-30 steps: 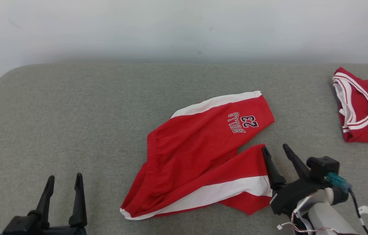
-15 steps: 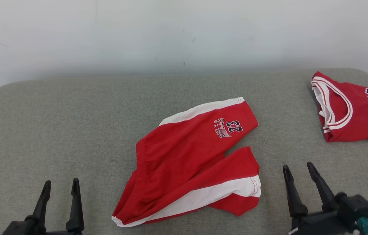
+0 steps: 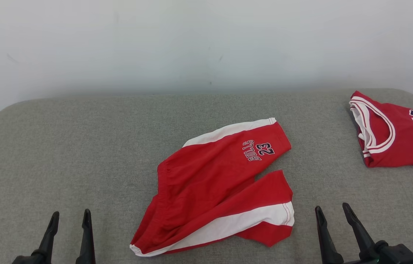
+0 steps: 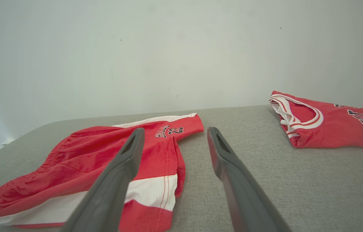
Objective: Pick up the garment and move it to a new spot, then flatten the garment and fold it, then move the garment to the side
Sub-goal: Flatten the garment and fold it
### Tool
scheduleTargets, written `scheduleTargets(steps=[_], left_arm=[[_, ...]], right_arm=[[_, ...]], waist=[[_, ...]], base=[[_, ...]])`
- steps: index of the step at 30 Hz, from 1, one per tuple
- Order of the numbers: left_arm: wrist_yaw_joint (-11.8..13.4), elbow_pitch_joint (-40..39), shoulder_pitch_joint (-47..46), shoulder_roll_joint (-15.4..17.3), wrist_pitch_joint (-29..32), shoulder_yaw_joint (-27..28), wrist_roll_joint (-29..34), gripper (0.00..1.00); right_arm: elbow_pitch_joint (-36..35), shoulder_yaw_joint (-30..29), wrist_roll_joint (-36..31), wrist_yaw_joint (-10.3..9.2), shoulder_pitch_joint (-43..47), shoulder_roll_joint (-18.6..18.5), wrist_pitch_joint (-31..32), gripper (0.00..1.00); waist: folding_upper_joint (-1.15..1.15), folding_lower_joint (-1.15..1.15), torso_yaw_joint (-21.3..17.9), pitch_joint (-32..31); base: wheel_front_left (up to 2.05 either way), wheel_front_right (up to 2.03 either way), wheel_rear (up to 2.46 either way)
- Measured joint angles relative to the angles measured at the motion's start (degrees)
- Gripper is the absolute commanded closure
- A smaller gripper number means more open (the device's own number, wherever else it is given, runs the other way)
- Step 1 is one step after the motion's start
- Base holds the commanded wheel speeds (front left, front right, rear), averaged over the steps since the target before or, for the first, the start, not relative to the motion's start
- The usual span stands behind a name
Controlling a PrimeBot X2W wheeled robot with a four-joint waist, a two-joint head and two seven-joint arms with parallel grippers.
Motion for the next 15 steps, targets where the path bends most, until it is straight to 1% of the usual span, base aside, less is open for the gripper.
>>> scheduleTargets(steps=[9,12,15], left_arm=[[0.00,0.07,0.37,0.47,0.00,-0.42,0.51,0.00],[0.00,0.43,0.40,1.87,0.00,-2.53,0.51,0.00],[0.00,1.22,0.32,4.36,0.00,-6.57,0.43,0.00]], right_arm=[[0.74,0.37,-0.26,0.00,0.03,0.00,-0.01,0.00],[2.74,0.82,-0.23,0.00,-0.21,-0.60,-0.01,0.00],[5.54,1.99,-0.08,0.00,-1.50,-1.89,0.29,0.00]], waist=[[0.00,0.00,0.41,-0.01],[0.00,0.00,0.38,0.18],[0.00,0.00,0.39,0.56]], base=[[0.00,0.00,0.00],[0.00,0.00,0.00],[0.00,0.00,0.00]])
